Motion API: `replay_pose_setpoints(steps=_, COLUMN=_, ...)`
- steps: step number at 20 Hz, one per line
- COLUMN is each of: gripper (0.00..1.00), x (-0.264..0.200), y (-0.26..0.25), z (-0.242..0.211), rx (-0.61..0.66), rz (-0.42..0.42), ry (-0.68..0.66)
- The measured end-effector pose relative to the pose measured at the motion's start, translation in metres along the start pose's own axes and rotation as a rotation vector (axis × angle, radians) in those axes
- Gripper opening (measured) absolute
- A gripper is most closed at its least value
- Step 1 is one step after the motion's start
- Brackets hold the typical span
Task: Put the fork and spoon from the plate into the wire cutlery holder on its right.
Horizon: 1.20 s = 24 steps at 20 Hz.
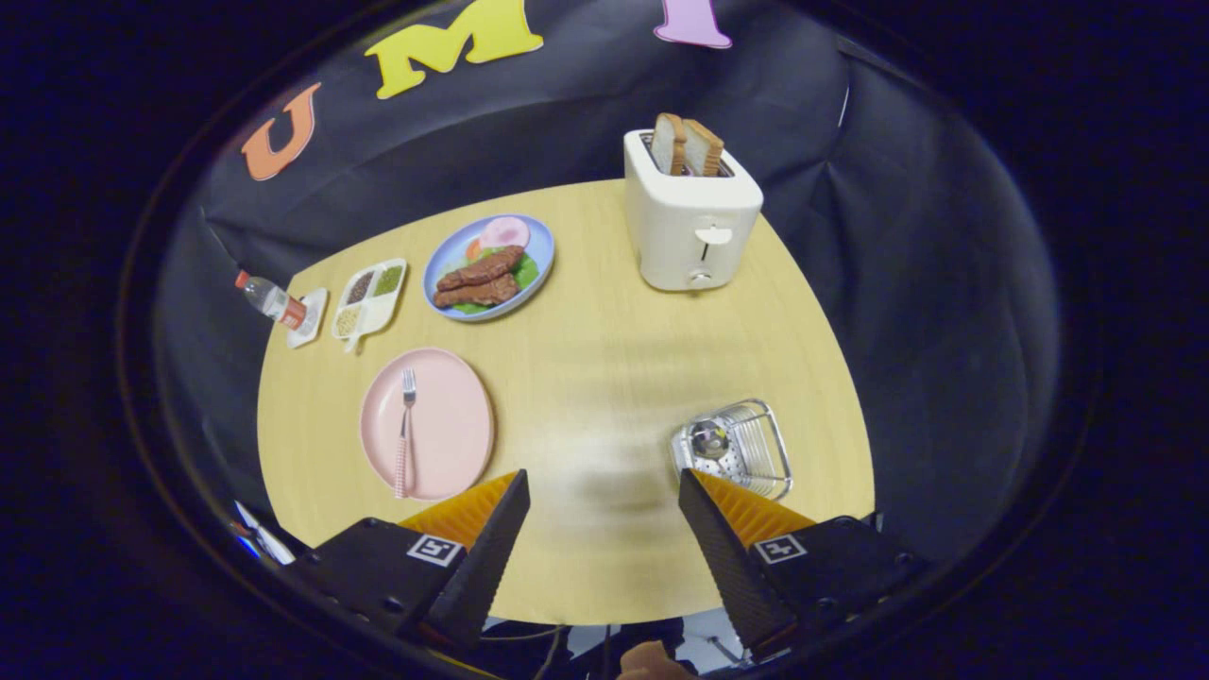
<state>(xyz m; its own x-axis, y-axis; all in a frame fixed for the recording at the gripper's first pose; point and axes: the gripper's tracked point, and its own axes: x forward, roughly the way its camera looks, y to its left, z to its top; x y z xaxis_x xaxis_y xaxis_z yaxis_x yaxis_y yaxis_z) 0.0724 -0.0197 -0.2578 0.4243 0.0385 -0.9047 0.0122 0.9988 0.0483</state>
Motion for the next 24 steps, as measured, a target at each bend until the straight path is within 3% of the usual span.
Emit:
replay_pose_setpoints(steps=4, gripper=0.97, x=0.009, y=0.052, z=-0.008, rx=-0.019, rz=0.029, ry=0.000)
replay_pose_setpoints(steps=9, gripper=0.97, x=0.024, y=0.118, z=-0.019, rx=-0.145, rz=0.049, ry=-0.033)
replay_pose_setpoints(steps=14, gripper=0.97, x=0.056, y=0.174, z=-0.033, rx=-0.140, rz=0.074, ry=-0.045)
replay_pose_setpoints(steps=24, gripper=0.95, x=0.126, y=0.220, z=-0.033, rx=-0.160, rz=0.036, ry=-0.186)
